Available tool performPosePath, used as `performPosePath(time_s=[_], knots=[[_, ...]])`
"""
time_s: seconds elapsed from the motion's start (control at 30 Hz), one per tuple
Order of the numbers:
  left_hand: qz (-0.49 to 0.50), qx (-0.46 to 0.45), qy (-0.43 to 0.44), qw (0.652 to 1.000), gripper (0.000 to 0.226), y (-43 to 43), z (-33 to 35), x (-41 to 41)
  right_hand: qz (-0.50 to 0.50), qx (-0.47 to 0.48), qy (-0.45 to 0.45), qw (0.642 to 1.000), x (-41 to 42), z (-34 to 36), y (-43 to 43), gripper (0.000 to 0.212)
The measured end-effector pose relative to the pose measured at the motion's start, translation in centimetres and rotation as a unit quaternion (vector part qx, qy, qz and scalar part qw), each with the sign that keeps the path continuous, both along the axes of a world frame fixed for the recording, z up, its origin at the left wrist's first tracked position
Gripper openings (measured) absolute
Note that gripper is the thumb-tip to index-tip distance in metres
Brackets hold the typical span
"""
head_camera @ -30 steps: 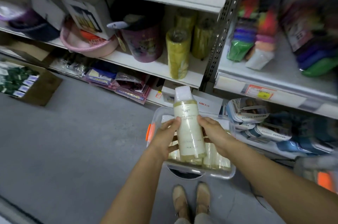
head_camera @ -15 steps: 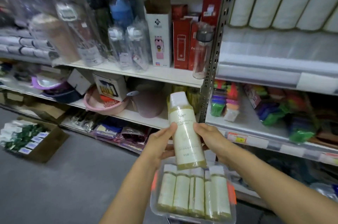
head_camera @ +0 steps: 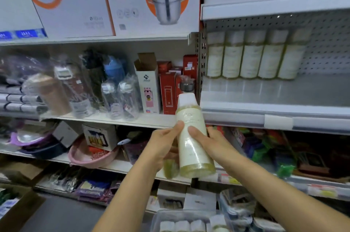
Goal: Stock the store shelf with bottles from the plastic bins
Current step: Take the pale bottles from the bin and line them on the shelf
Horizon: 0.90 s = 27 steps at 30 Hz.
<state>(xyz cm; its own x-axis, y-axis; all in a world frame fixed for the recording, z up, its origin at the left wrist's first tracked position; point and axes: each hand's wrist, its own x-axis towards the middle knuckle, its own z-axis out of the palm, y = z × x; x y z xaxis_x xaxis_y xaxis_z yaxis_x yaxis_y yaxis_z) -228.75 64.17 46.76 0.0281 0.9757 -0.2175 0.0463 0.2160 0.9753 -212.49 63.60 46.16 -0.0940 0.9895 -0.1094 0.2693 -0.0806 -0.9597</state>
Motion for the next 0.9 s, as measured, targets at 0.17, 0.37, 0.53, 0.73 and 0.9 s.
performPosePath(time_s=[0.17, 0.37, 0.53, 0.73, 0.9], knots=[[-0.041, 0.063, 0.022, 0.997, 0.046, 2.7, 4.5, 3.5, -0.045, 0.053, 0.009, 0.998, 3.4, 4.3, 1.4, 0.055], [-0.066, 0.108, 0.028, 0.992, 0.045, 6.9, 8.4, 8.0, -0.071, 0.094, 0.023, 0.993, 7.8, 7.8, 5.5, 0.057], [-0.065, 0.127, 0.022, 0.989, 0.042, 11.3, 9.5, 10.6, -0.047, 0.102, 0.042, 0.993, 10.5, 9.1, 9.7, 0.055], [-0.063, 0.161, -0.006, 0.985, 0.039, 16.3, 8.4, 11.8, -0.033, 0.137, 0.022, 0.99, 12.0, 8.1, 15.0, 0.063], [-0.064, 0.172, -0.051, 0.982, 0.038, 19.4, 6.9, 12.1, -0.024, 0.16, 0.011, 0.987, 12.3, 6.9, 18.2, 0.079]])
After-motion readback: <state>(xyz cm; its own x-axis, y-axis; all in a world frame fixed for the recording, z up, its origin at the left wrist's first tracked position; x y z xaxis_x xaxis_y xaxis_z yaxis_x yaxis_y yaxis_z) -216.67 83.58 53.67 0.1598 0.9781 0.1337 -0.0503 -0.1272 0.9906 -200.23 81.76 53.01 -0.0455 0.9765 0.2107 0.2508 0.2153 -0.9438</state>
